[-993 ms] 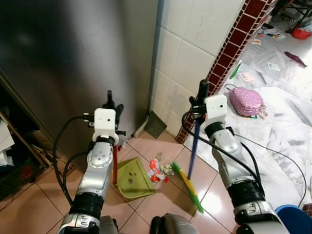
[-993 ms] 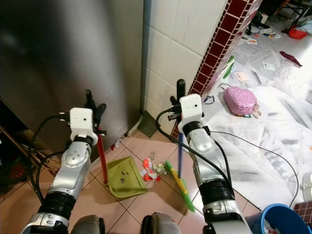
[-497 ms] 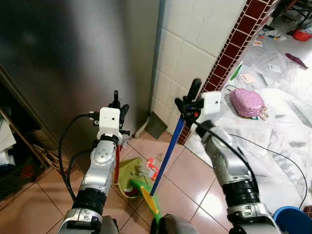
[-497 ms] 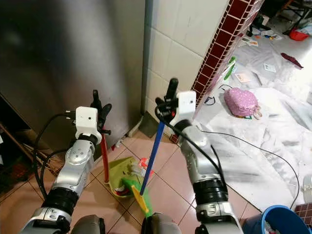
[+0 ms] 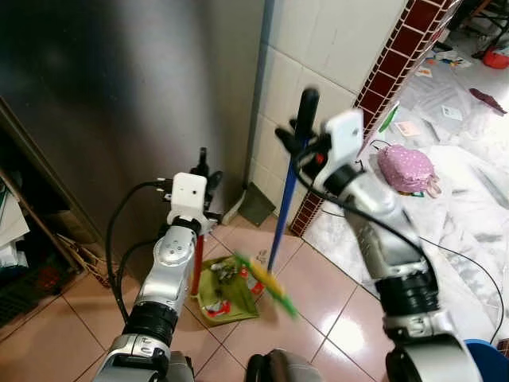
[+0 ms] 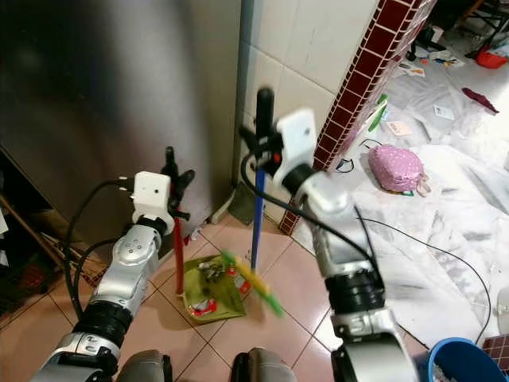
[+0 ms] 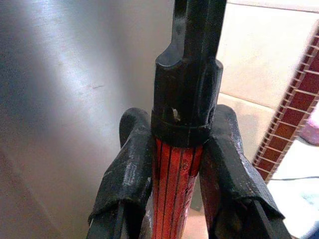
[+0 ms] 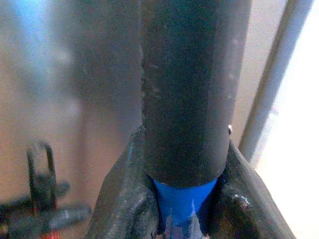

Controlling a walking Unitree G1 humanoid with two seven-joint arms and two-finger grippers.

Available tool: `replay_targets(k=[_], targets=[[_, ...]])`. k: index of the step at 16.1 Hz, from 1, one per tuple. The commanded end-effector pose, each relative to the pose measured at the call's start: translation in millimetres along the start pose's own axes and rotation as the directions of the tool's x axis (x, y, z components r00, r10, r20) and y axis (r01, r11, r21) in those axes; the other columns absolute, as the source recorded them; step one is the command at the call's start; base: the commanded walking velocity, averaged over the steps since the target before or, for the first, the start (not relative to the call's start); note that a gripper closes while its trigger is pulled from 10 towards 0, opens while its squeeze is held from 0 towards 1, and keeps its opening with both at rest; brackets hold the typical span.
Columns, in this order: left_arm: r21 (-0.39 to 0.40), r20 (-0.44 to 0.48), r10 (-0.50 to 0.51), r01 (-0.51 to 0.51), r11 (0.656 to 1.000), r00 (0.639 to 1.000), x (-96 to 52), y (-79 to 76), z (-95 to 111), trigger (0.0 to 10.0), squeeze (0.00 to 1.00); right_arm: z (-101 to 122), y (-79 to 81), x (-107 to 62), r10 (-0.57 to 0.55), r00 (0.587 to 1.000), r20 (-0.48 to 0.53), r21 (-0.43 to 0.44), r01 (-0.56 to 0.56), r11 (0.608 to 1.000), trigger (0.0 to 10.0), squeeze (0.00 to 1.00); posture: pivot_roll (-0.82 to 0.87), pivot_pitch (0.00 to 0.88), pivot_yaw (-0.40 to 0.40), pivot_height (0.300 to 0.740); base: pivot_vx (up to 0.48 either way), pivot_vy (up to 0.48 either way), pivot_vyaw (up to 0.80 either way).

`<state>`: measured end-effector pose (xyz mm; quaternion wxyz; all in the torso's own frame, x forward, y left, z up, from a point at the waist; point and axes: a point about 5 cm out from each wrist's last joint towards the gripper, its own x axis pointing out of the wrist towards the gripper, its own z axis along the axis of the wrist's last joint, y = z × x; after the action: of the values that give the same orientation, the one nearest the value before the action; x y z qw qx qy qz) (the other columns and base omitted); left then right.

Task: Sweep floor

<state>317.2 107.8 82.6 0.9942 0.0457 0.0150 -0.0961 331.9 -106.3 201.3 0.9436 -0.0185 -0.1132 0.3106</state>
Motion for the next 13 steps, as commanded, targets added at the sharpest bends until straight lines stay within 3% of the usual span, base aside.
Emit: replay_targets(k=[1, 5, 7, 9, 10, 12, 13], targets=[[-0.043, -0.109, -0.073, 0.069, 0.997, 0.991, -5.4, -16.6, -20, 10.0, 0.00, 22, -1.3, 3.2, 0.022, 0.995, 0.095, -0.006, -0.022, 1.000, 10.0, 0.00, -0.06, 0.102, -0.113, 0.740, 0.000, 0.000, 0.00], [-0.033, -0.104, -0.108, 0.106, 0.994, 0.989, -4.2, -18.2, -17, 10.0, 0.00, 34, -9.4, 6.4, -0.022, 0.989, 0.146, -0.067, 0.033, 0.997, 10.0, 0.00, -0.05, 0.099, -0.109, 0.740, 0.000, 0.000, 0.00], [-0.008, -0.061, -0.112, 0.112, 0.994, 0.992, -4.2, -17.5, -6, 10.0, 0.00, 24, -20.2, 1.6, -0.127, 0.984, 0.129, -0.130, 0.144, 0.981, 10.0, 0.00, -0.05, 0.098, -0.109, 0.740, 0.000, 0.000, 0.00], [-0.014, 0.036, -0.040, 0.040, 0.999, 0.999, -7.8, -7.3, 16, 10.0, 0.00, 17, -29.3, -6.0, -0.257, 0.957, 0.132, -0.191, 0.279, 0.941, 10.0, 0.00, -0.02, 0.104, -0.119, 0.740, 0.000, 0.000, 0.00], [-0.018, 0.044, -0.034, 0.035, 0.999, 0.998, -8.5, -6.5, 18, 10.0, 0.00, 16, -29.1, -6.6, -0.260, 0.956, 0.133, -0.194, 0.282, 0.939, 10.0, 0.00, -0.02, 0.104, -0.119, 0.740, 0.000, 0.000, 0.00], [-0.034, 0.112, 0.009, -0.005, 0.999, 0.994, -21.0, 1.6, 38, 10.0, 0.00, 1, -25.5, -14.4, -0.326, 0.937, 0.124, -0.311, 0.349, 0.884, 10.0, 0.00, -0.02, 0.106, -0.120, 0.740, 0.000, 0.000, 0.00], [-0.036, 0.123, 0.032, -0.027, 0.999, 0.992, -27.6, 5.8, 45, 10.0, 0.00, -8, -21.9, -15.4, -0.334, 0.937, 0.107, -0.319, 0.350, 0.880, 10.0, 0.00, 0.00, 0.105, -0.115, 0.740, 0.000, 0.000, 0.00]])
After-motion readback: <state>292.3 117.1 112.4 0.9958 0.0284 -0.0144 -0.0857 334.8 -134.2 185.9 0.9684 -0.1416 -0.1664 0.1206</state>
